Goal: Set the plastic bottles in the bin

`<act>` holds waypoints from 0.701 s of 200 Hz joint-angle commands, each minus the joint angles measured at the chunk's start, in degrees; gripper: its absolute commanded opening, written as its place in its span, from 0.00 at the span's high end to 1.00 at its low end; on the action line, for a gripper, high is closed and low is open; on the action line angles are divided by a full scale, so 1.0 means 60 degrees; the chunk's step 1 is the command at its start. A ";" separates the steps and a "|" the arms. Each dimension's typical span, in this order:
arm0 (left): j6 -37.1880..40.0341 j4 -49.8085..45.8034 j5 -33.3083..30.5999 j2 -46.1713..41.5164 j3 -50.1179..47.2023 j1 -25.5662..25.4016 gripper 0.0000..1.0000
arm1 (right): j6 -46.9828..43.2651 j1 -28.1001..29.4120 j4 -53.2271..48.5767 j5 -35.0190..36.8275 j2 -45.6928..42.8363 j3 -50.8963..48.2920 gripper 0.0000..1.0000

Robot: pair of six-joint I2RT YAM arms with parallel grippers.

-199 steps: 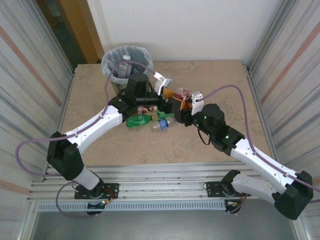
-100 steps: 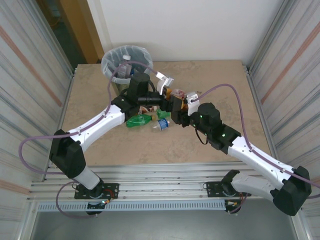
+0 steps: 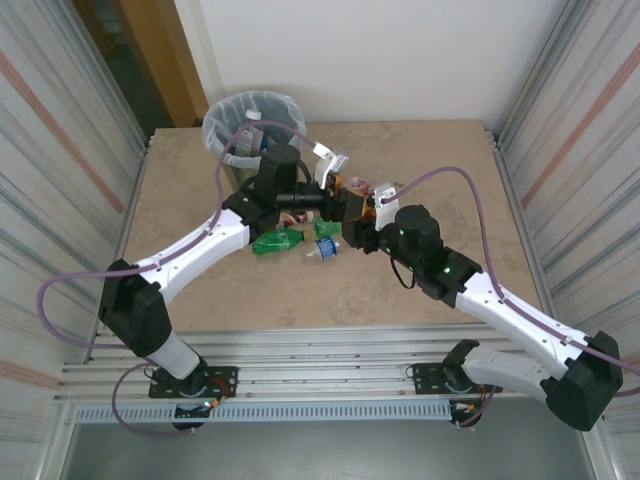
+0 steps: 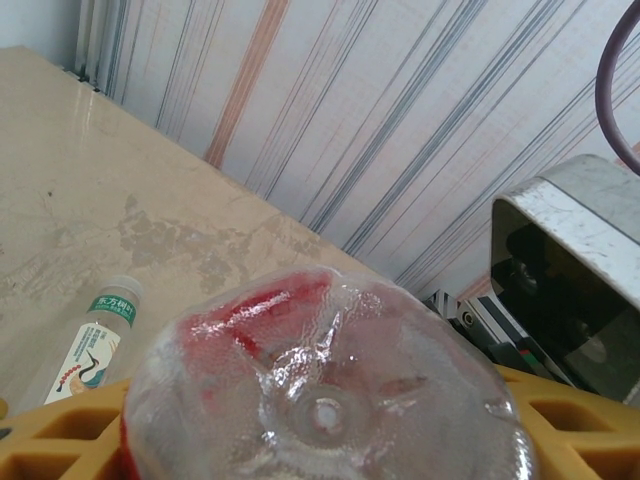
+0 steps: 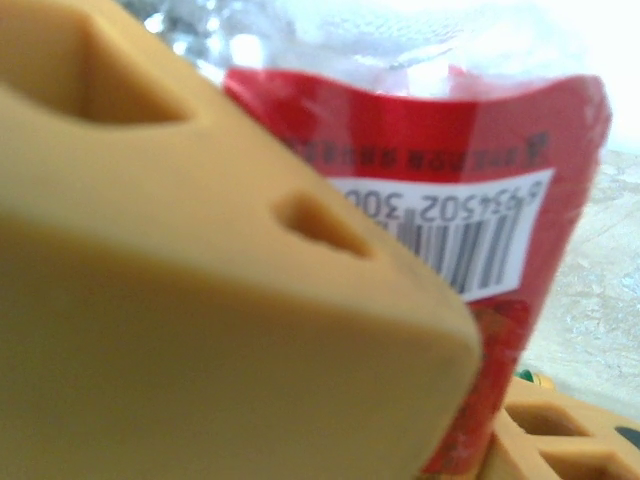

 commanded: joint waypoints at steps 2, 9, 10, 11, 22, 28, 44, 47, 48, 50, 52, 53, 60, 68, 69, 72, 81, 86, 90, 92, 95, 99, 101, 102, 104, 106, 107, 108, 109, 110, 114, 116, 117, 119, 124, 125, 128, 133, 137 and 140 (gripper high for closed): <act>0.0149 -0.0238 -0.0612 -0.0413 0.0097 0.0041 0.69 | -0.0132 0.0064 0.0080 0.0381 -0.0297 0.0268 0.33; 0.0212 -0.0275 -0.0736 -0.0455 0.0099 0.0028 0.70 | -0.0130 0.0065 0.0054 0.0418 -0.0341 0.0245 0.29; 0.0215 -0.0286 -0.0757 -0.0469 0.0095 0.0034 0.70 | -0.0134 0.0065 0.0045 0.0419 -0.0347 0.0248 0.29; 0.0231 -0.0299 -0.0767 -0.0476 0.0101 0.0037 0.70 | -0.0136 0.0065 0.0040 0.0419 -0.0349 0.0250 0.28; 0.0348 -0.0388 -0.0977 -0.0539 0.0105 0.0054 0.72 | -0.0130 0.0062 -0.0020 0.0449 -0.0395 0.0226 0.22; 0.0426 -0.0450 -0.1107 -0.0594 0.0106 0.0055 0.73 | -0.0134 0.0060 -0.0062 0.0449 -0.0395 0.0223 0.18; 0.0608 -0.0599 -0.1410 -0.0729 0.0144 0.0080 0.73 | -0.0138 0.0063 -0.0148 0.0435 -0.0727 0.0193 0.02; 0.0660 -0.0606 -0.1463 -0.0751 0.0148 0.0089 0.73 | -0.0125 0.0057 -0.0165 0.0435 -0.0765 0.0181 0.02; 0.0666 -0.0620 -0.1479 -0.0763 0.0150 0.0102 0.74 | -0.0124 0.0054 -0.0167 0.0435 -0.0779 0.0180 0.02; 0.0677 -0.0631 -0.1513 -0.0780 0.0143 0.0111 0.74 | -0.0116 0.0058 -0.0180 0.0435 -0.0810 0.0168 0.02; 0.0699 -0.0655 -0.1540 -0.0798 0.0145 0.0117 0.74 | -0.0111 0.0063 -0.0190 0.0435 -0.0829 0.0165 0.02; 0.0700 -0.0659 -0.1562 -0.0801 0.0148 0.0123 0.74 | -0.0110 0.0057 -0.0195 0.0435 -0.0840 0.0165 0.02; 0.0754 -0.0698 -0.1652 -0.0879 0.0149 0.0183 0.74 | -0.0082 0.0062 -0.0226 0.0463 -0.0931 0.0129 0.02; 0.0795 -0.0711 -0.1761 -0.0955 0.0150 0.0261 0.74 | -0.0051 0.0059 -0.0258 0.0512 -0.1045 0.0088 0.02; 0.0807 -0.0716 -0.1782 -0.0968 0.0151 0.0275 0.74 | -0.0044 0.0062 -0.0265 0.0517 -0.1057 0.0082 0.02; 0.0817 -0.0727 -0.1808 -0.0999 0.0151 0.0308 0.74 | -0.0018 0.0052 -0.0273 0.0529 -0.1101 0.0066 0.02; 0.0847 -0.0735 -0.1919 -0.1112 0.0138 0.0408 0.74 | -0.0007 0.0054 -0.0320 0.0579 -0.1238 0.0014 0.02; 0.0888 -0.0735 -0.1960 -0.1171 0.0150 0.0480 0.74 | 0.0001 0.0050 -0.0341 0.0636 -0.1301 -0.0008 0.02; 0.0905 -0.0757 -0.2011 -0.1217 0.0164 0.0520 0.74 | 0.0012 0.0048 -0.0383 0.0697 -0.1363 -0.0011 0.02; 0.0920 -0.0756 -0.2031 -0.1230 0.0187 0.0549 0.74 | 0.0020 0.0039 -0.0399 0.0731 -0.1392 -0.0012 0.02; 0.0957 -0.0776 -0.2073 -0.1273 0.0205 0.0589 0.74 | 0.0037 0.0043 -0.0427 0.0801 -0.1423 -0.0019 0.02; 0.1001 -0.0796 -0.2151 -0.1318 0.0231 0.0630 0.74 | 0.0058 0.0036 -0.0471 0.0890 -0.1468 -0.0028 0.02; 0.1032 -0.0814 -0.2179 -0.1329 0.0248 0.0646 0.74 | 0.0065 0.0036 -0.0487 0.0948 -0.1496 -0.0034 0.02; 0.1057 -0.0819 -0.2204 -0.1345 0.0258 0.0673 0.74 | 0.0073 0.0036 -0.0497 0.0962 -0.1510 -0.0037 0.02; 0.1094 -0.0849 -0.2237 -0.1368 0.0273 0.0697 0.74 | 0.0079 0.0047 -0.0515 0.1006 -0.1528 -0.0040 0.02; 0.1125 -0.0867 -0.2274 -0.1392 0.0302 0.0721 0.74 | 0.0099 0.0049 -0.0527 0.1072 -0.1554 -0.0052 0.02; 0.1147 -0.0875 -0.2295 -0.1406 0.0322 0.0732 0.74 | 0.0098 0.0050 -0.0539 0.1090 -0.1561 -0.0054 0.02; 0.1166 -0.0886 -0.2305 -0.1406 0.0332 0.0745 0.74 | 0.0104 0.0050 -0.0545 0.1129 -0.1572 -0.0062 0.02; 0.1190 -0.0907 -0.2325 -0.1413 0.0336 0.0766 0.74 | 0.0108 0.0043 -0.0555 0.1148 -0.1585 -0.0066 0.02; 0.1202 -0.0910 -0.2342 -0.1431 0.0361 0.0784 0.74 | 0.0117 0.0039 -0.0560 0.1179 -0.1598 -0.0068 0.02; 0.1303 -0.0964 -0.2447 -0.1478 0.0420 0.0828 0.74 | 0.0136 0.0044 -0.0590 0.1286 -0.1643 -0.0077 0.02; 0.1353 -0.0984 -0.2506 -0.1486 0.0449 0.0849 0.74 | 0.0139 0.0045 -0.0601 0.1329 -0.1671 -0.0090 0.02; 0.1364 -0.0999 -0.2528 -0.1497 0.0454 0.0870 0.74 | 0.0147 0.0048 -0.0605 0.1350 -0.1686 -0.0095 0.02; 0.1401 -0.1026 -0.2574 -0.1516 0.0498 0.0892 0.74 | 0.0153 0.0050 -0.0608 0.1392 -0.1704 -0.0106 0.02; 0.1523 -0.1077 -0.2736 -0.1566 0.0585 0.0969 0.74 | 0.0180 0.0042 -0.0630 0.1466 -0.1762 -0.0128 0.02; 0.1551 -0.1090 -0.2760 -0.1574 0.0602 0.0988 0.74 | 0.0182 0.0039 -0.0634 0.1492 -0.1775 -0.0128 0.02; 0.1624 -0.1125 -0.2858 -0.1602 0.0660 0.1032 0.74 | 0.0197 0.0045 -0.0647 0.1546 -0.1810 -0.0151 0.02; 0.1762 -0.1145 -0.3019 -0.1643 0.0742 0.1113 0.74 | 0.0231 0.0037 -0.0651 0.1608 -0.1863 -0.0186 0.02; 0.1878 -0.1165 -0.3154 -0.1678 0.0818 0.1165 0.74 | 0.0262 0.0049 -0.0664 0.1652 -0.1895 -0.0195 0.02; 0.1968 -0.1175 -0.3250 -0.1703 0.0886 0.1216 0.74 | 0.0282 0.0034 -0.0667 0.1713 -0.1924 -0.0221 0.02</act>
